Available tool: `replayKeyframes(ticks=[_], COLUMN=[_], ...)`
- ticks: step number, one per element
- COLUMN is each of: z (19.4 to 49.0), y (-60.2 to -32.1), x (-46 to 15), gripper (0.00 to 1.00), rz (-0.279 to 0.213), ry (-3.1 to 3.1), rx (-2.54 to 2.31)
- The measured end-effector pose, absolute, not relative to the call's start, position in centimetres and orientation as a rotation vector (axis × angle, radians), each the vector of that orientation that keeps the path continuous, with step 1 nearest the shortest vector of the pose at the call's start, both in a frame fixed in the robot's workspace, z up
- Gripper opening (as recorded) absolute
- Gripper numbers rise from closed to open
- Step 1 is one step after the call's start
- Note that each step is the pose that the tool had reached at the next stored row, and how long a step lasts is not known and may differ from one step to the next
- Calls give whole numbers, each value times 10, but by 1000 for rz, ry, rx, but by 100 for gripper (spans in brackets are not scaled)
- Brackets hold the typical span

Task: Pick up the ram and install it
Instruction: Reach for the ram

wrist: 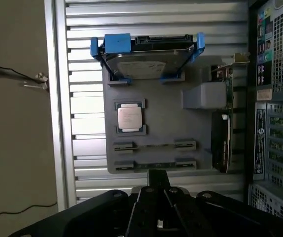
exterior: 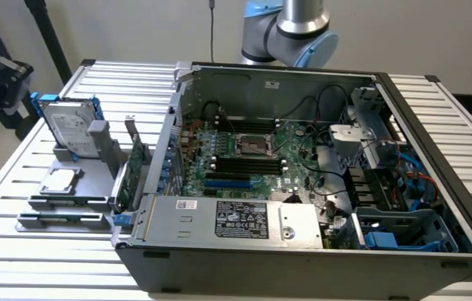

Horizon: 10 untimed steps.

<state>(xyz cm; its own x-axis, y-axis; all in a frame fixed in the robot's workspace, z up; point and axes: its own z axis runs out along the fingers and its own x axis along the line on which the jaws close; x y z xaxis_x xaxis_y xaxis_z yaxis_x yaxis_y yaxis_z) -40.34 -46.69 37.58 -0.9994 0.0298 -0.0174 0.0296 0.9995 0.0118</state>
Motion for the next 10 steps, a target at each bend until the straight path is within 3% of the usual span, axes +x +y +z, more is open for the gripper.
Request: replayKeyframes(ticks=[10], z=[363], y=[-471], x=[-403], gripper=[11], rz=[19], ry=[3142], rx=[-100])
